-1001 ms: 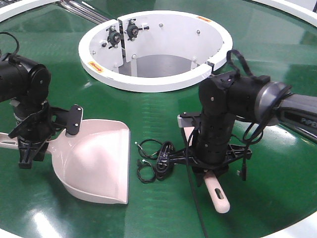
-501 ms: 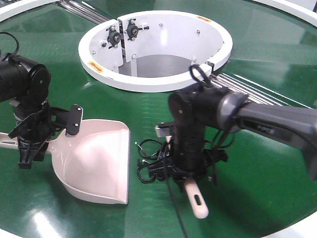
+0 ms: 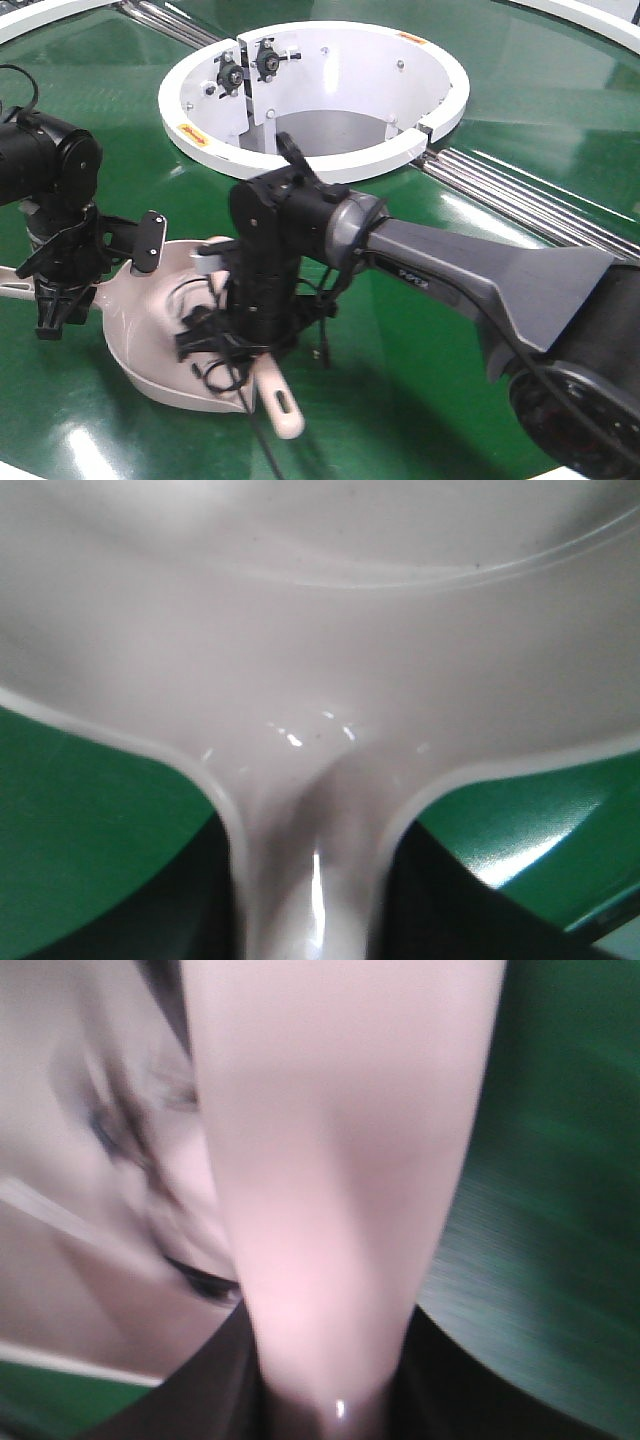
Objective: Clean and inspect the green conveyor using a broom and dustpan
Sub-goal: 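Sweep the black cable into the dustpan with the brush in the right gripper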
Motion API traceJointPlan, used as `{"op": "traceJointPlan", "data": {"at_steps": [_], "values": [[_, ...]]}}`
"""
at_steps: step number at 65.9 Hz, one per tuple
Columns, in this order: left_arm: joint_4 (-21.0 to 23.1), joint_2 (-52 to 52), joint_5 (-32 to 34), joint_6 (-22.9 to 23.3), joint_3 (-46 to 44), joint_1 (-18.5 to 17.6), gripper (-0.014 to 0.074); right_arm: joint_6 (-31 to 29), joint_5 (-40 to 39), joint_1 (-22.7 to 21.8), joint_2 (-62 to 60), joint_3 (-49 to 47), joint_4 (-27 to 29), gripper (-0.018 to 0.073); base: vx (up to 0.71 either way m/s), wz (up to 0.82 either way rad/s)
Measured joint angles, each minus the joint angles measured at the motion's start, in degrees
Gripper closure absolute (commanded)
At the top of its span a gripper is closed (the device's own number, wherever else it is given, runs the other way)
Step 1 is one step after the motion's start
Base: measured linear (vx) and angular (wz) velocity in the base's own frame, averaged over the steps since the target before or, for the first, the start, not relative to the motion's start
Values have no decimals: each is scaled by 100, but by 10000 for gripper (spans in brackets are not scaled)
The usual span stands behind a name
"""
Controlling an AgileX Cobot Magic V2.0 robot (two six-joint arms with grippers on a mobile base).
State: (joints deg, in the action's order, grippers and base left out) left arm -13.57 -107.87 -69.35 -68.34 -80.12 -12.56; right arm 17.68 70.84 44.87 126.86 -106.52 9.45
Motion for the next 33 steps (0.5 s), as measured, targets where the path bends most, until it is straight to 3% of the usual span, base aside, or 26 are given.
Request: {"op": "traceJointPlan", "data": {"at_steps": [11, 33], "values": [[5, 0, 0, 0, 0, 0, 603, -111, -22, 131, -48, -294, 244, 561, 0, 0], [5, 0, -8, 0, 0, 0, 603, -111, -1, -264, -547, -175, -147, 561, 0, 0]]}}
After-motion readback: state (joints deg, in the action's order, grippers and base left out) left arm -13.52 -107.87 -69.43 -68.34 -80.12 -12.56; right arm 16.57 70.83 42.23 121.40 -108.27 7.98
